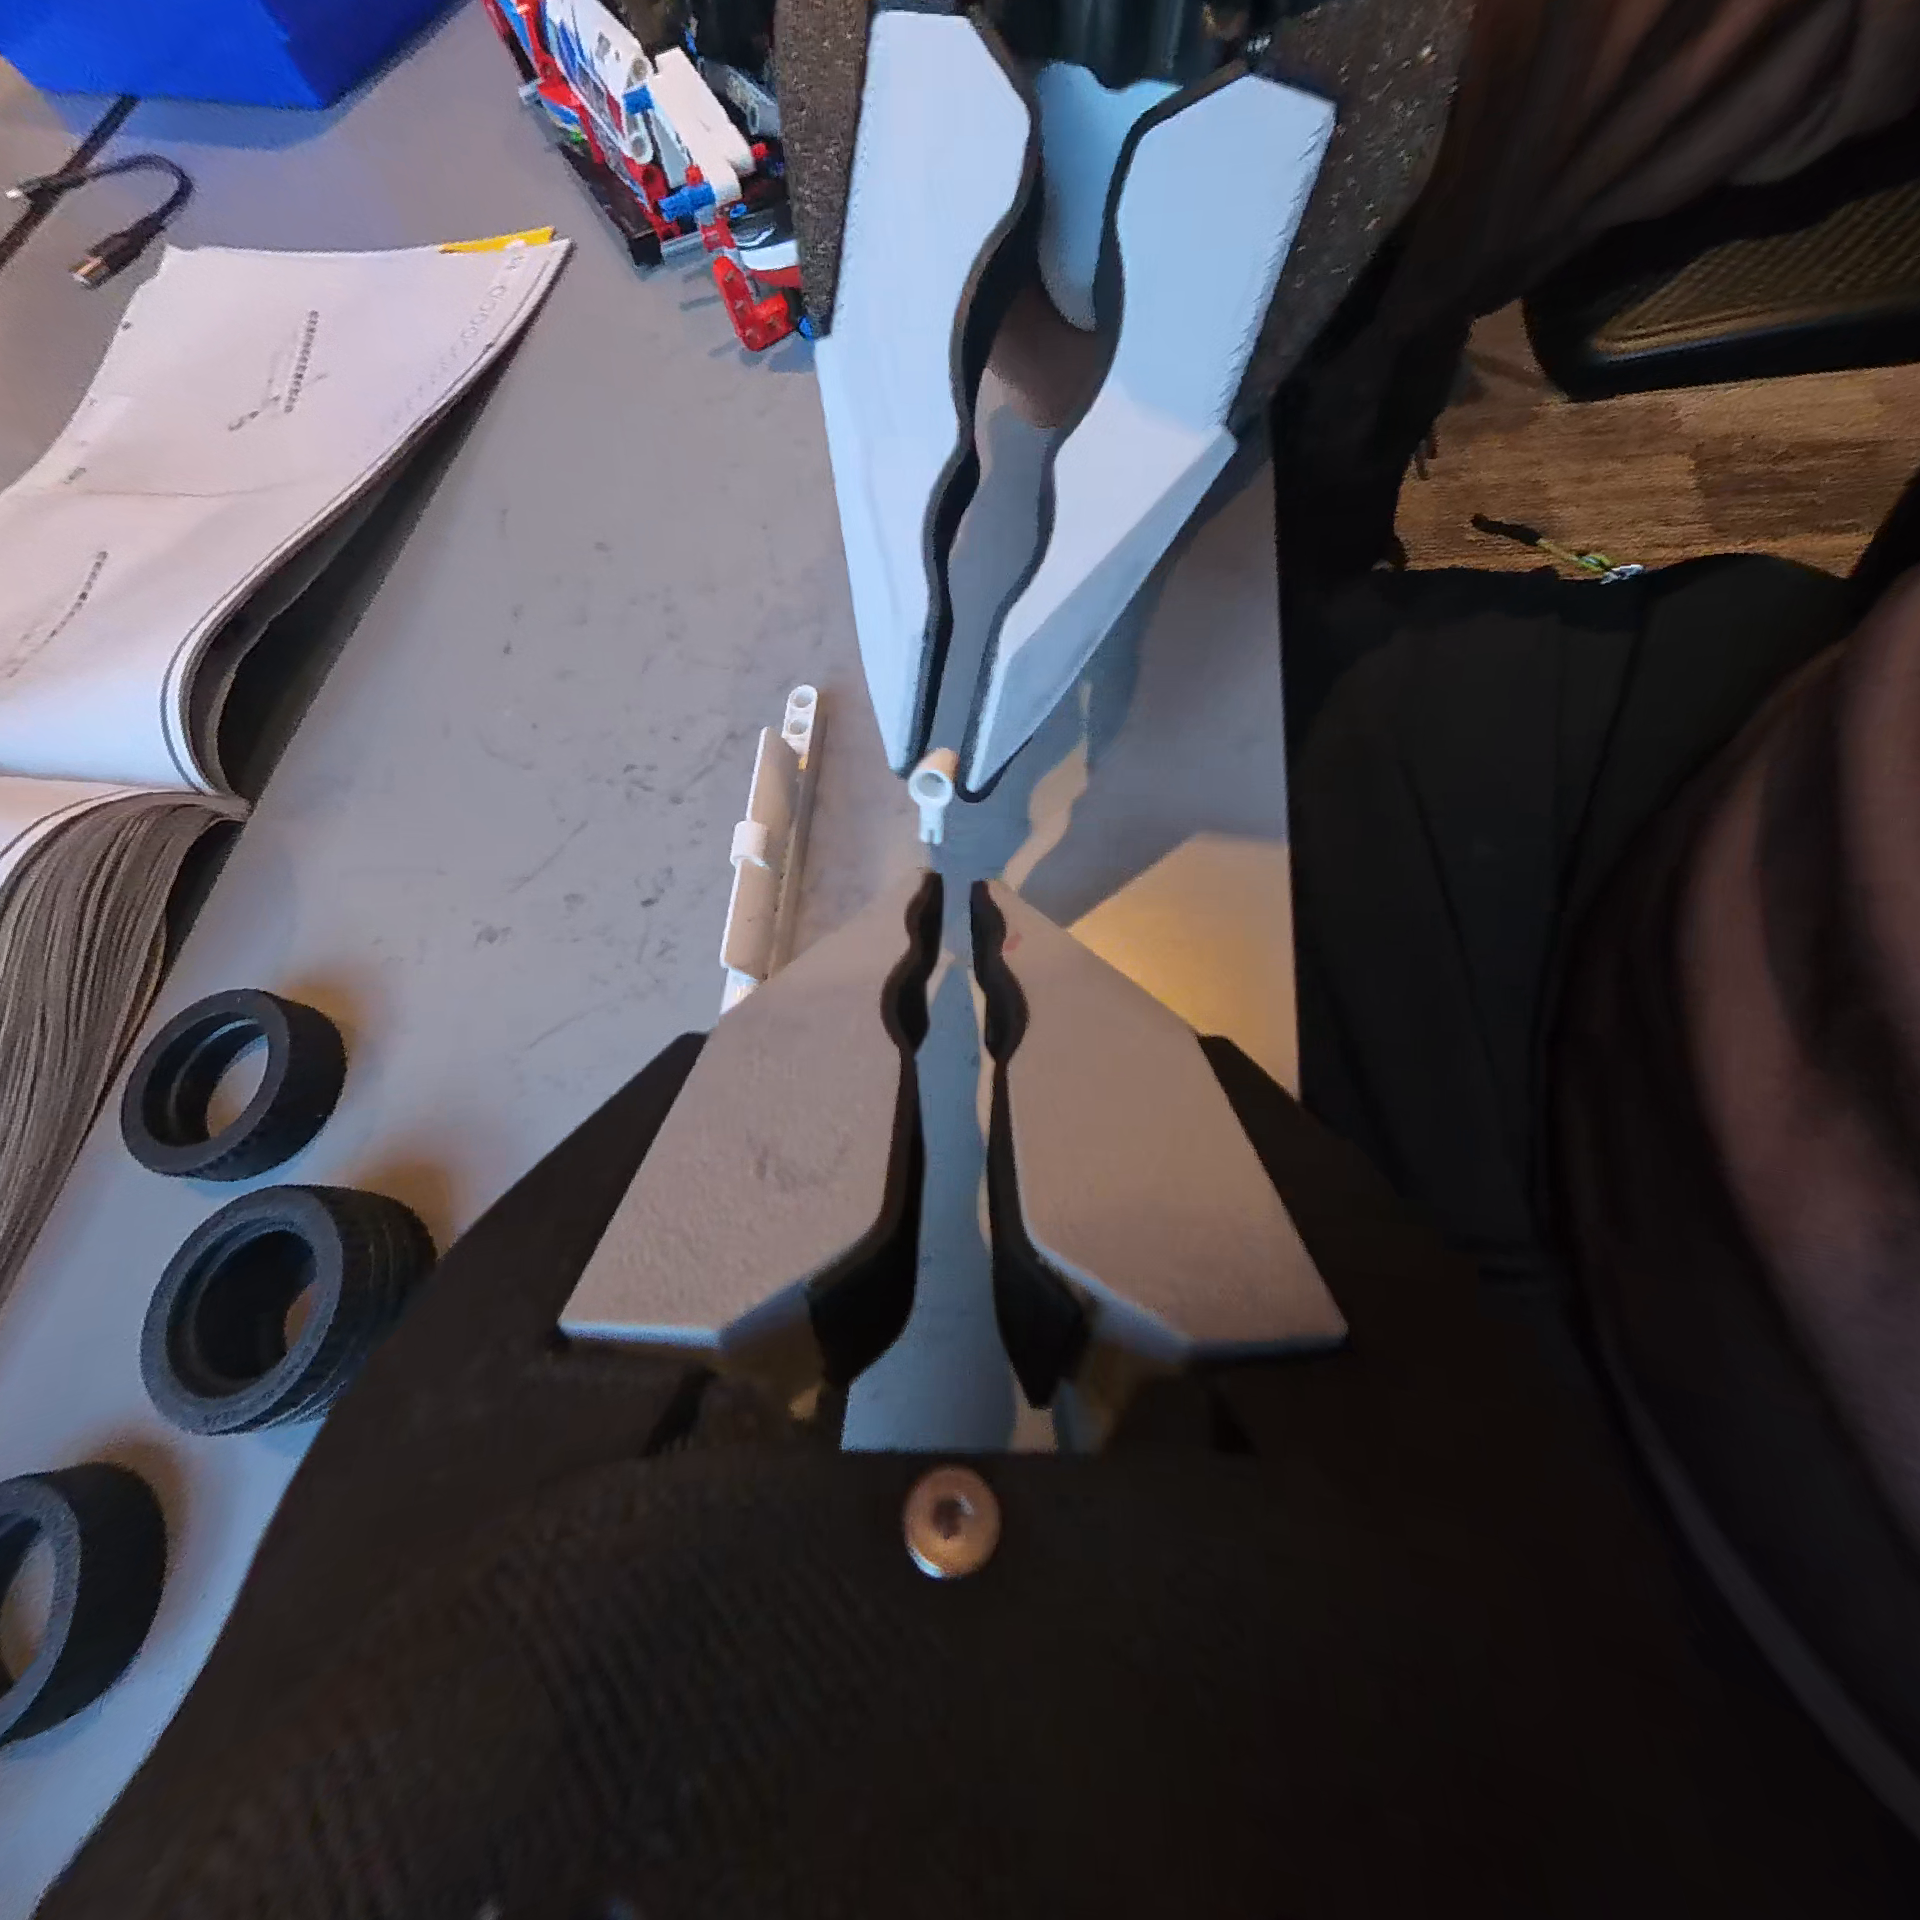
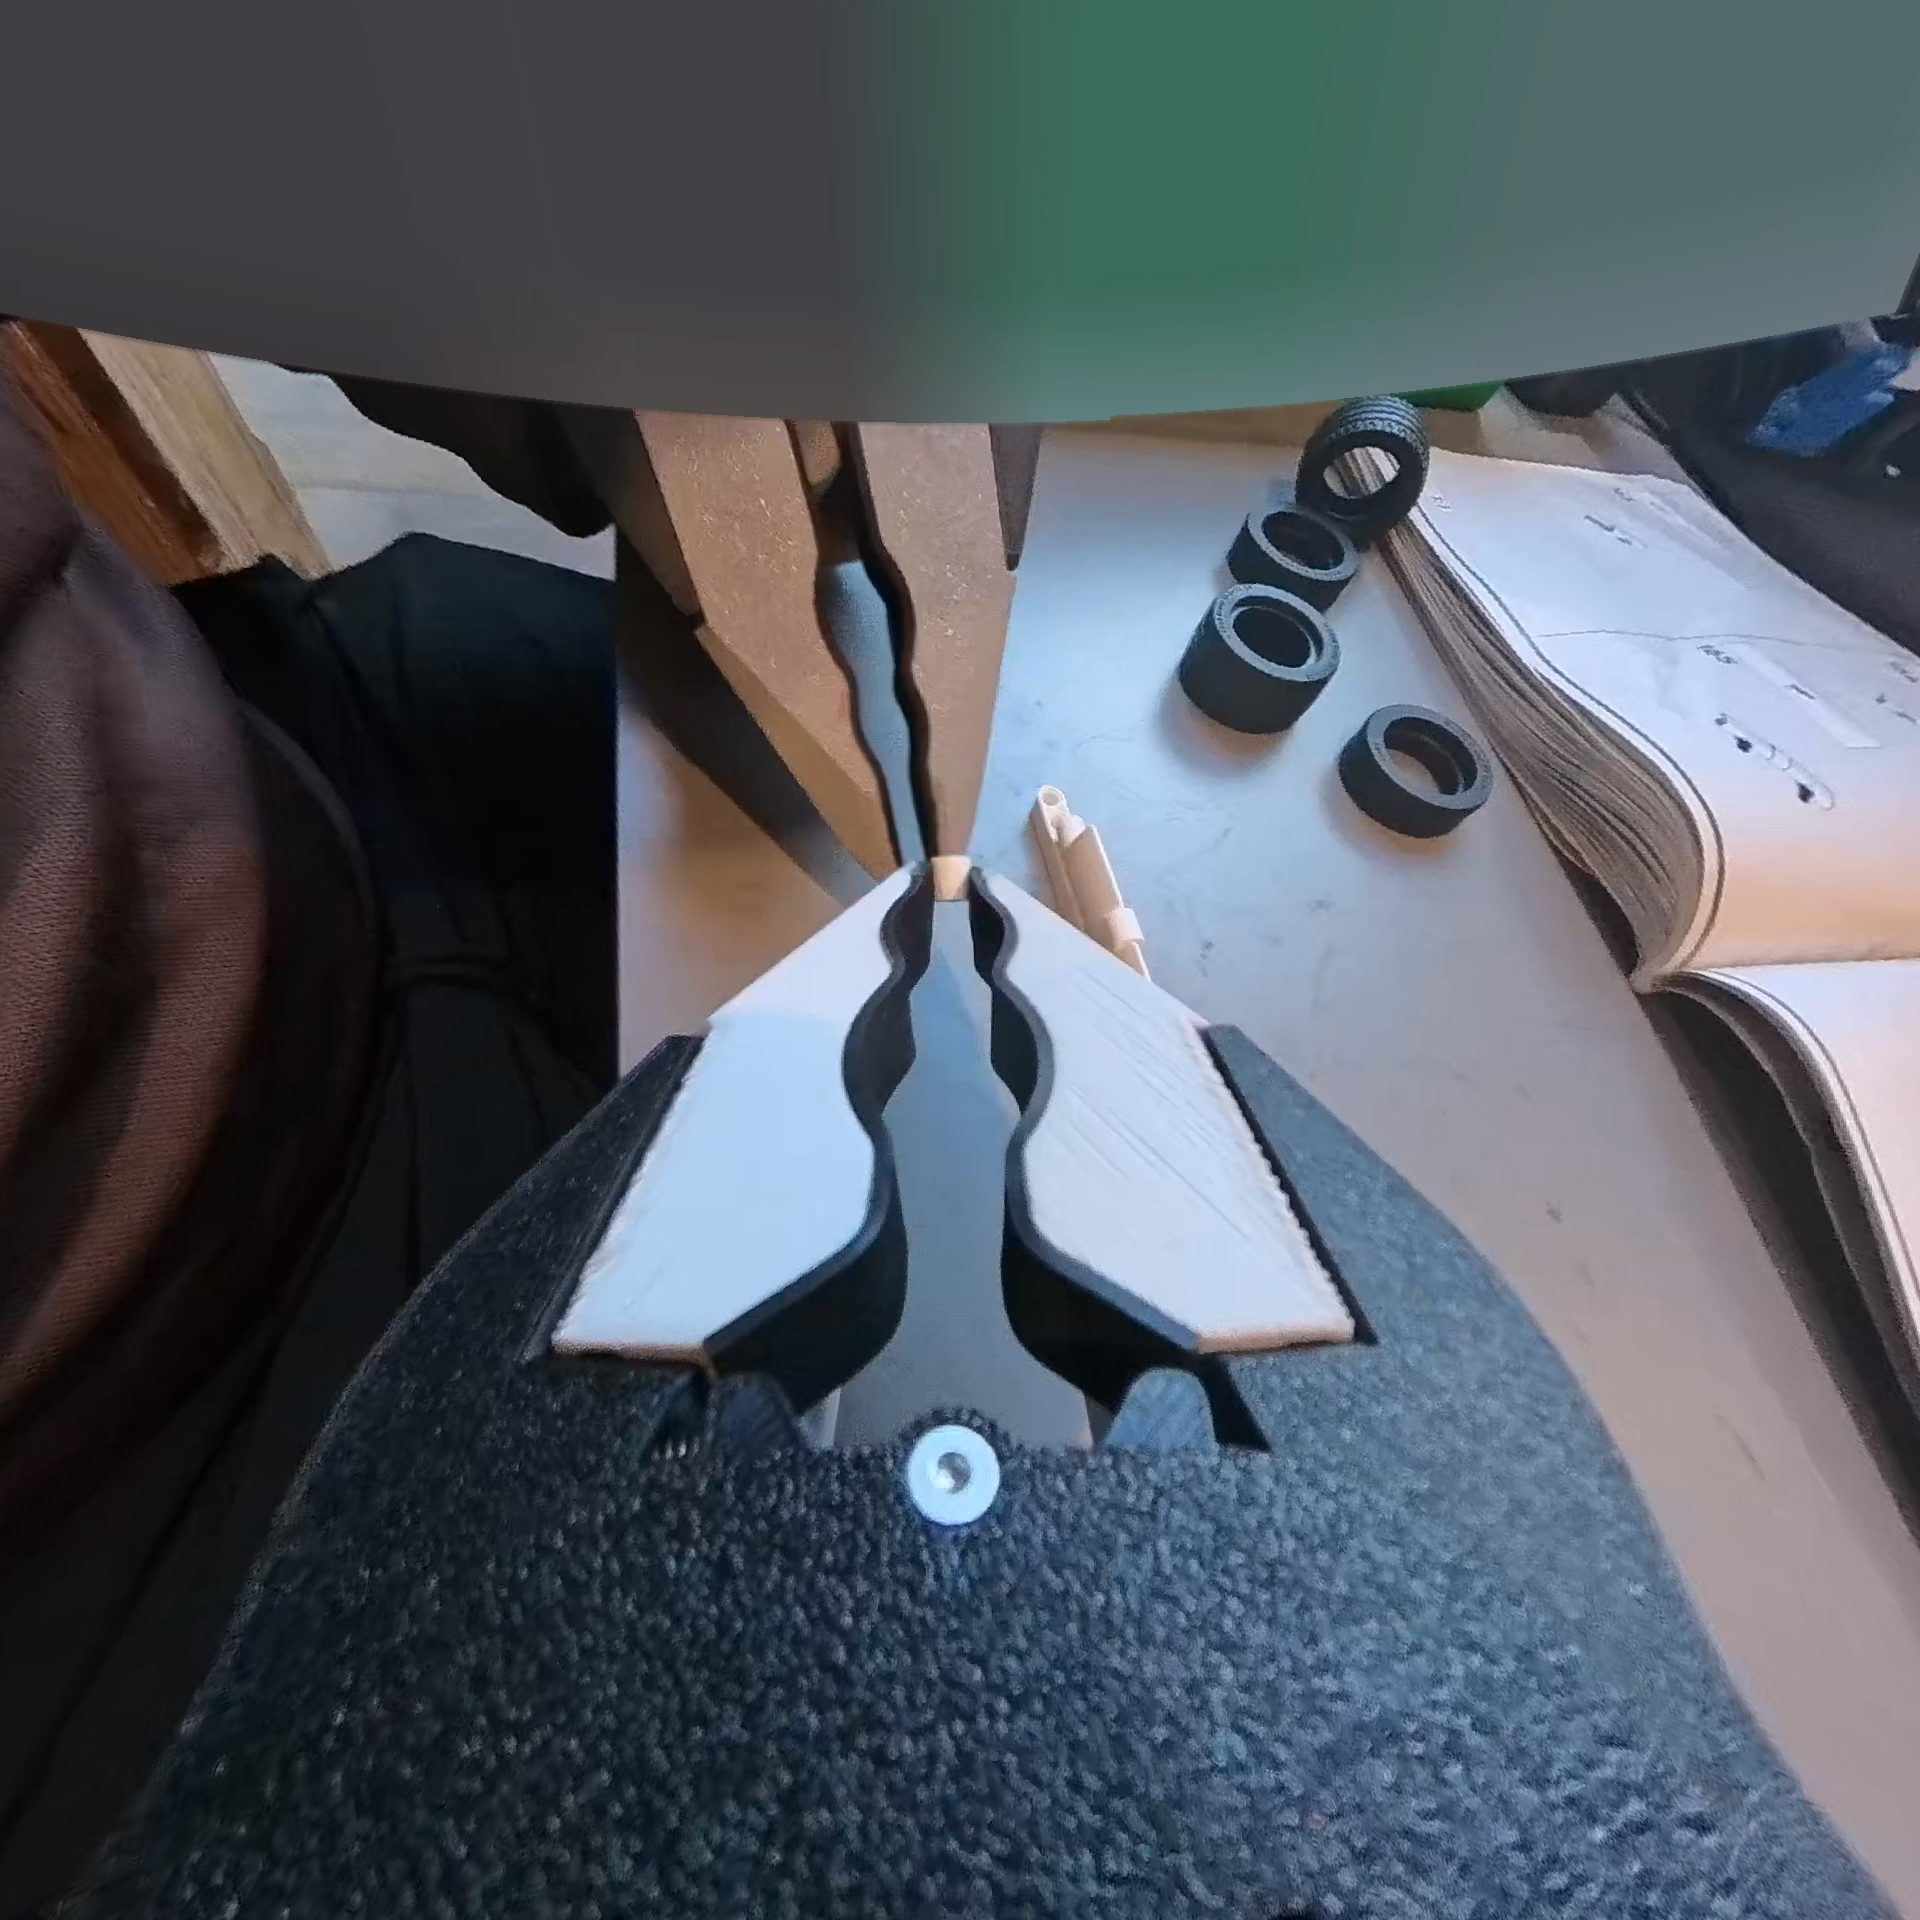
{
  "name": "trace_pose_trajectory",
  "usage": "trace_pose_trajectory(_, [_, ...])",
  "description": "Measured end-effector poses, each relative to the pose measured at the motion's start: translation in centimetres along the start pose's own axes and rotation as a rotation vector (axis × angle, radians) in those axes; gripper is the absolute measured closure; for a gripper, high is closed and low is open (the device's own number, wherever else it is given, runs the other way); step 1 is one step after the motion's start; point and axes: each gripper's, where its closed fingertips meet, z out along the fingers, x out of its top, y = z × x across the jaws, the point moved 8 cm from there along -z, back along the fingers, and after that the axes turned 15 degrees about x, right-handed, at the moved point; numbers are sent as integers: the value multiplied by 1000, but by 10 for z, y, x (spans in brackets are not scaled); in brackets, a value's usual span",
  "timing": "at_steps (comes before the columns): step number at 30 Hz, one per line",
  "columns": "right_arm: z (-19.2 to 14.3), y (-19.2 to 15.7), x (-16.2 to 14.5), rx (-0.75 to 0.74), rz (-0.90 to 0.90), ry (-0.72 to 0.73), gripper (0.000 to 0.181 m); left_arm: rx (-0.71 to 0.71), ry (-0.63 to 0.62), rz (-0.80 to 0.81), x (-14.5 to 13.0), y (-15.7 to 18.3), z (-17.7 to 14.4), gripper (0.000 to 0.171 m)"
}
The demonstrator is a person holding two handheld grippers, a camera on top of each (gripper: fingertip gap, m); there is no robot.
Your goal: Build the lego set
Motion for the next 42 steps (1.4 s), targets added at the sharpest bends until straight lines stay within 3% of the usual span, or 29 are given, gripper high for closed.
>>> trace_pose_trajectory(5, [2, -3, 2, 19, -18, 1, 174, -20, 28, -51, 2, -2, -3, 161])
trace_pose_trajectory(23, [3, -3, 3, 15, -24, 6, 174, 0, 16, -83, 4, -2, -3, 171])
trace_pose_trajectory(30, [6, -4, 2, 6, -51, -21, 174, 56, -3, -19, 3, 2, -2, 171])
trace_pose_trajectory(39, [6, -3, 2, -11, -42, -25, 174, 47, -5, -45, 3, -1, 1, 171])
trace_pose_trajectory(42, [2, 1, 2, 13, 14, 15, 174, -22, 25, -109, 5, -5, 1, 171])
